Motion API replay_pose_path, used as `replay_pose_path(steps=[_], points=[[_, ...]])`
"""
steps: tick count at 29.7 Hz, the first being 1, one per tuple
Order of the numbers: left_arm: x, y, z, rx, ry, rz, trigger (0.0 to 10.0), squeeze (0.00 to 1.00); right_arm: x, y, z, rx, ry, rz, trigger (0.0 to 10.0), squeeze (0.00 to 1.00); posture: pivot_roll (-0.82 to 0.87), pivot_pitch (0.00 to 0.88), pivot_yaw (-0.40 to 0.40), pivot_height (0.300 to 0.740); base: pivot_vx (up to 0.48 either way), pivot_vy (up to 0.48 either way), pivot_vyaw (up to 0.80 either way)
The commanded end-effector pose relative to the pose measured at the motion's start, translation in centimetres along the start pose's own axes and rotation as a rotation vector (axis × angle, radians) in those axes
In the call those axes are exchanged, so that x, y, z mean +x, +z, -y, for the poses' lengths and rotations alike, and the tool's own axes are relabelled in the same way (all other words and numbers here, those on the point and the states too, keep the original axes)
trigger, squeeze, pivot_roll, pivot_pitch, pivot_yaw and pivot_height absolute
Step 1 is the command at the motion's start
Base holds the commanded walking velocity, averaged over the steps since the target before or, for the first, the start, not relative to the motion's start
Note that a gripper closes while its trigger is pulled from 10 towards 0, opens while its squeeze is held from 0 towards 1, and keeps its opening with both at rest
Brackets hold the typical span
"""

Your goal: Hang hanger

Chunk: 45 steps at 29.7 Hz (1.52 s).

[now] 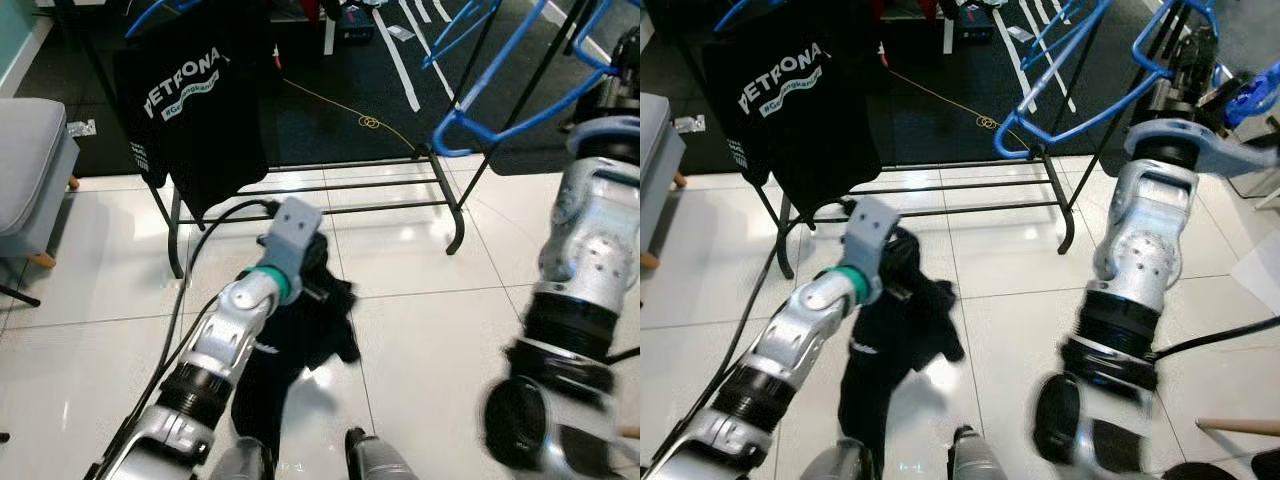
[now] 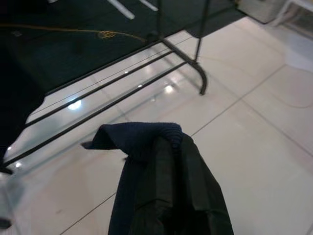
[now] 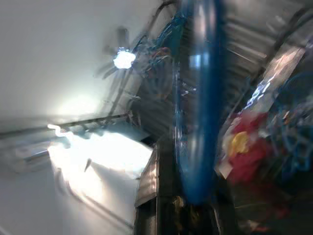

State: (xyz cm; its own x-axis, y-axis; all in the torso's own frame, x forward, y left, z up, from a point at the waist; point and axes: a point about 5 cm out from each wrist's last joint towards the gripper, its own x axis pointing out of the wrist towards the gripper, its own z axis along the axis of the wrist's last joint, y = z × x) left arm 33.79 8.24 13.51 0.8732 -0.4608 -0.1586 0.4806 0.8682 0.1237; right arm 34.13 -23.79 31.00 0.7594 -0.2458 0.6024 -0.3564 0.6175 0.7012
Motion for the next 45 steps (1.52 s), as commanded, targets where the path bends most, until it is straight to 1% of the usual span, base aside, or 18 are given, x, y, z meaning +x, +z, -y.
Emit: replay_pose_path(steps=[1, 2, 3, 4, 6, 7, 8, 9, 10, 11, 13, 15, 17, 18, 19, 20, 25, 45], points=[[-0.7, 0.0, -0.6, 0.004, 0.007, 0.025, 0.0, 0.0, -0.4, 0.3, 1.4, -0.341, -0.047, 0.007, 10.0, 0.0, -0.08, 0.117, 0.024, 0.74, 0.0, 0.0, 0.0], [-0.7, 0.0, -0.6, 0.004, 0.007, 0.025, 0.0, 0.0, -0.4, 0.3, 1.4, -0.341, -0.047, 0.007, 10.0, 0.0, -0.08, 0.117, 0.024, 0.74, 0.0, 0.0, 0.0], [-1.2, -0.6, -1.2, -0.008, 0.028, 0.008, 0.0, 0.0, -0.5, 0.5, 1.9, -0.497, -0.038, -0.039, 10.0, 0.0, -0.07, 0.116, 0.024, 0.74, 0.0, 0.0, 0.0], [-1.2, -0.6, -1.2, -0.008, 0.028, 0.008, 0.0, 0.0, -0.5, 0.5, 1.9, -0.497, -0.038, -0.039, 10.0, 0.0, -0.07, 0.116, 0.024, 0.74, 0.0, 0.0, 0.0], [-1.6, -1.0, -1.7, -0.035, 0.05, 0.003, 0.0, 0.0, -0.8, -0.2, 2.4, -0.612, -0.015, -0.139, 10.0, 0.0, -0.08, 0.113, 0.026, 0.74, 0.0, 0.0, 0.0], [-2.0, -1.0, -2.3, -0.094, 0.089, 0.013, 0.0, 0.0, -2.2, -2.2, 3.7, -0.72, 0.0, -0.346, 10.0, 0.0, -0.09, 0.111, 0.025, 0.74, 0.0, 0.0, 0.0], [-2.0, -1.0, -2.3, -0.094, 0.089, 0.013, 0.0, 0.0, -2.2, -2.2, 3.7, -0.72, 0.0, -0.346, 10.0, 0.0, -0.09, 0.111, 0.025, 0.74, 0.0, 0.0, 0.0], [-2.2, -0.9, -2.8, -0.153, 0.13, 0.03, 0.0, 0.0, -3.9, -3.8, 5.0, -0.8, 0.005, -0.516, 10.0, 0.0, -0.09, 0.111, 0.024, 0.74, 0.0, 0.0, 0.0], [-2.2, -0.9, -2.8, -0.153, 0.13, 0.03, 0.0, 0.0, -3.9, -3.8, 5.0, -0.8, 0.005, -0.516, 10.0, 0.0, -0.09, 0.111, 0.024, 0.74, 0.0, 0.0, 0.0], [-2.4, -0.6, -3.5, -0.223, 0.192, 0.051, 0.0, 0.0, -6.0, -4.9, 6.6, -0.831, -0.042, -0.64, 10.0, 0.0, -0.08, 0.11, 0.017, 0.74, 0.0, 0.0, 0.0], [-2.4, -0.6, -3.5, -0.223, 0.192, 0.051, 0.0, 0.0, -6.0, -4.9, 6.6, -0.831, -0.042, -0.64, 10.0, 0.0, -0.08, 0.11, 0.017, 0.74, 0.0, 0.0, 0.0], [-3.1, -0.4, -4.8, -0.337, 0.317, 0.095, 0.0, 0.0, -9.3, -6.3, 8.9, -0.859, -0.111, -0.8, 10.0, 0.0, -0.08, 0.112, 0.019, 0.74, 0.0, 0.0, 0.0], [-3.1, -0.4, -4.8, -0.337, 0.317, 0.095, 0.0, 0.0, -9.3, -6.3, 8.9, -0.859, -0.111, -0.8, 10.0, 0.0, -0.08, 0.112, 0.019, 0.74, 0.0, 0.0, 0.0], [-3.3, -0.5, -5.1, -0.362, 0.342, 0.08, 8.9, 0.0, -10.4, -6.7, 9.7, -0.908, -0.12, -0.841, 10.0, 0.0, -0.08, 0.112, 0.019, 0.74, 0.0, 0.0, 0.0], [-3.3, -0.5, -5.1, -0.362, 0.342, 0.08, 8.9, 0.0, -10.4, -6.7, 9.7, -0.908, -0.12, -0.841, 10.0, 0.0, -0.08, 0.112, 0.019, 0.74, 0.0, 0.0, 0.0], [-3.4, -0.6, -5.2, -0.346, 0.362, 0.054, 10.0, 0.0, -11.3, -7.0, 10.4, -0.968, -0.116, -0.892, 10.0, 0.0, -0.09, 0.112, 0.019, 0.74, 0.0, 0.0, 0.0], [-3.6, 0.0, -4.9, -0.306, 0.339, 0.07, 10.0, 0.0, -11.4, -6.7, 10.4, -1.066, -0.074, -0.863, 10.0, 0.0, -0.09, 0.111, 0.018, 0.74, 0.0, 0.0, 0.0], [-3.6, 1.6, -2.7, -0.198, 0.237, 0.176, 10.0, 0.0, -8.6, -4.4, 7.0, -1.01, -0.017, -0.51, 10.0, 0.0, -0.09, 0.101, 0.016, 0.74, 0.0, 0.0, 0.0]])
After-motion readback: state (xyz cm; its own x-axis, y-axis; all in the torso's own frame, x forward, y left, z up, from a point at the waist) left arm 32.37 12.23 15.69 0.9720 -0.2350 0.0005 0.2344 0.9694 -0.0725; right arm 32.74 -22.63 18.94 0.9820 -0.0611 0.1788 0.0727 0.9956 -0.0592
